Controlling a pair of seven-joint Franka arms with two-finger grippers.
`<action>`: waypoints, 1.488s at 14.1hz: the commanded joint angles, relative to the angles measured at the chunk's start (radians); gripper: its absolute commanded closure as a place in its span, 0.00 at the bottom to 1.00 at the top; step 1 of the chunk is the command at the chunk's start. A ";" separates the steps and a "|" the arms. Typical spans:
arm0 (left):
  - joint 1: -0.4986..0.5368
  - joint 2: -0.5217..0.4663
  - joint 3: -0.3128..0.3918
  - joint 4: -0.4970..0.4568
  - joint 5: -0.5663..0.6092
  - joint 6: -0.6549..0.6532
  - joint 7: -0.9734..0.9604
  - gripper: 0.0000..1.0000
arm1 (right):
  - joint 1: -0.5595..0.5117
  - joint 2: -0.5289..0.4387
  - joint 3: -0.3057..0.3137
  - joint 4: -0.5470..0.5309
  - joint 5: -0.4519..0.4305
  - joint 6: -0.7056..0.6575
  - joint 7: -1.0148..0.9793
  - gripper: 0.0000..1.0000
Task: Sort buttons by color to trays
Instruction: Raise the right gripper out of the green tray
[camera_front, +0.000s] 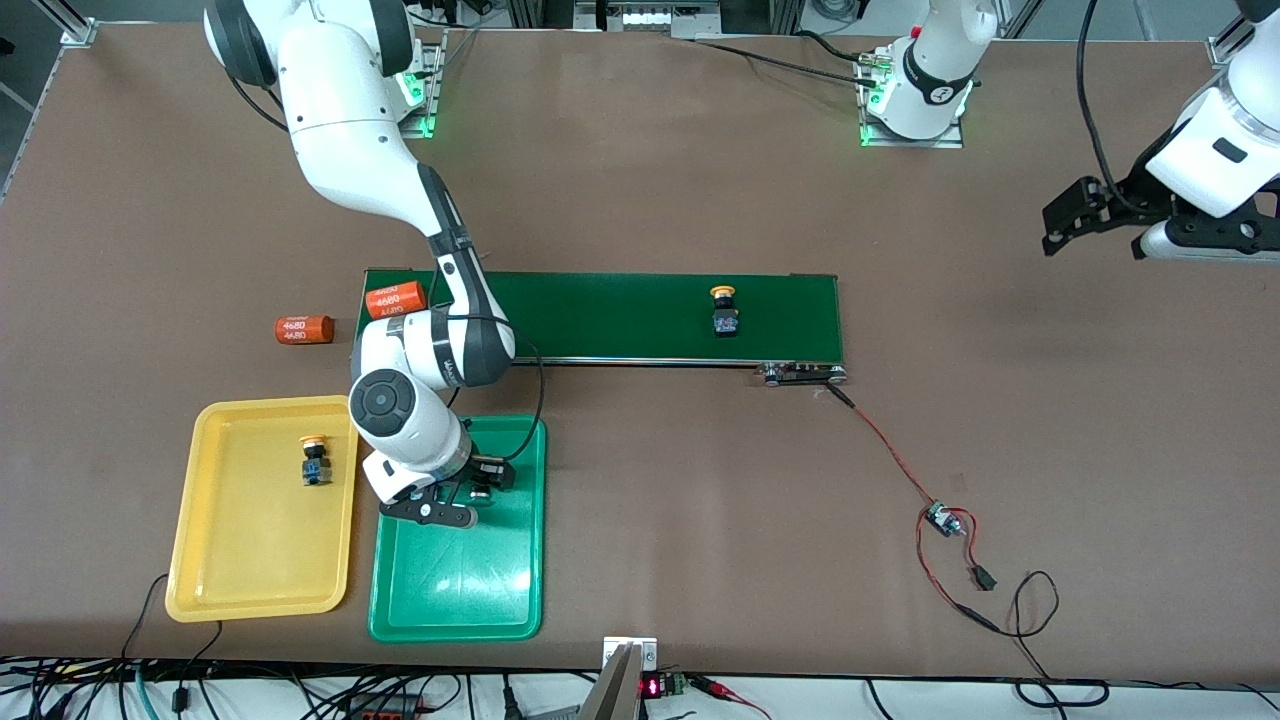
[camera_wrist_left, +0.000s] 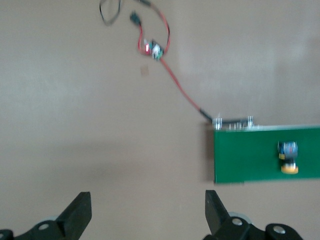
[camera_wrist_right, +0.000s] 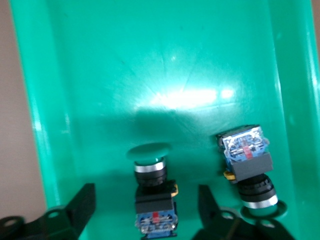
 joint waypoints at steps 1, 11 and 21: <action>0.001 0.100 0.002 0.151 0.015 -0.119 0.024 0.00 | -0.011 -0.078 0.001 0.003 0.003 -0.076 -0.014 0.00; 0.021 0.114 -0.008 0.187 0.000 -0.040 0.024 0.00 | 0.000 -0.283 -0.128 -0.017 -0.008 -0.260 -0.008 0.00; 0.019 0.113 -0.011 0.187 0.002 -0.043 0.024 0.00 | 0.098 -0.366 -0.199 -0.060 -0.021 -0.343 0.003 0.00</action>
